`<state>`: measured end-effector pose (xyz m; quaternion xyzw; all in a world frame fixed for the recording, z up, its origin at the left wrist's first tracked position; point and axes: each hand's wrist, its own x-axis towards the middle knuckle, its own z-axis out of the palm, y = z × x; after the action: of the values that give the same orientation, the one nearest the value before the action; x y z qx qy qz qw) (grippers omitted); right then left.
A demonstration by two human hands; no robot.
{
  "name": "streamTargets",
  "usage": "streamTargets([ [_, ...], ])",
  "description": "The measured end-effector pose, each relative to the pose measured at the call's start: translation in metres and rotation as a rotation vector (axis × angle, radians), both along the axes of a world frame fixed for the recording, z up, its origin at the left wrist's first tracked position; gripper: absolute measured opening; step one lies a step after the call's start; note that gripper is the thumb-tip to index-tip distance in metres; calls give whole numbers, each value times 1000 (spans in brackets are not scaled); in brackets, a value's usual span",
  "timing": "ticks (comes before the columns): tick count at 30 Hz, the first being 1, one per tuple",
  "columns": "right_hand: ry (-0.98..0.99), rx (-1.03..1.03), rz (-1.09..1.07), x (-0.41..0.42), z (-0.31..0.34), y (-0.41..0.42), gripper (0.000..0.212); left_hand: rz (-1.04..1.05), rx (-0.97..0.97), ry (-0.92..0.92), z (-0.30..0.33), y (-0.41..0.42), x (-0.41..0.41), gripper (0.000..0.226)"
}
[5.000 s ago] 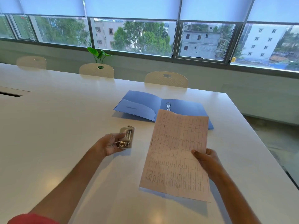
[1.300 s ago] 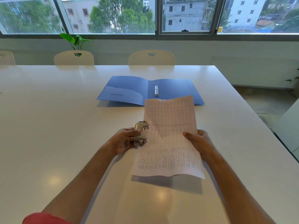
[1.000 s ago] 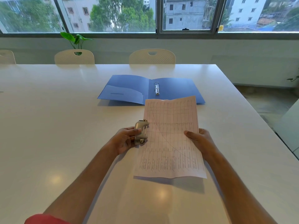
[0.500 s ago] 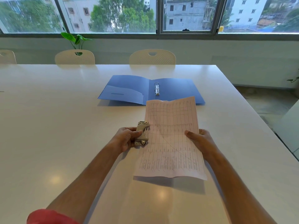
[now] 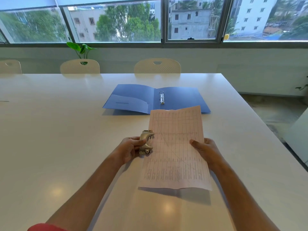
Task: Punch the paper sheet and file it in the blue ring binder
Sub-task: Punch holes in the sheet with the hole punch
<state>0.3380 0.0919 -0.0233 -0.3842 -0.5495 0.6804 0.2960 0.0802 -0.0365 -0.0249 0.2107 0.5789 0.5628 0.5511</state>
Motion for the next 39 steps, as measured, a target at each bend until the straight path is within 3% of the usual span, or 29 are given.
streamTargets([
  [6, 9, 6, 14, 0, 1, -2, 15, -36, 45, -40, 3, -3, 0, 43],
  [10, -1, 13, 36, -1, 1, -3, 18, -16, 38, -31, 4, -4, -5, 32],
  [23, 18, 24, 7, -4, -2, 0, 18, 272, 20, 73, 12, -42, -83, 17],
  [39, -5, 29, 4, -7, -1, 2, 13, 706, -172, 325, 16, -66, -175, 11],
])
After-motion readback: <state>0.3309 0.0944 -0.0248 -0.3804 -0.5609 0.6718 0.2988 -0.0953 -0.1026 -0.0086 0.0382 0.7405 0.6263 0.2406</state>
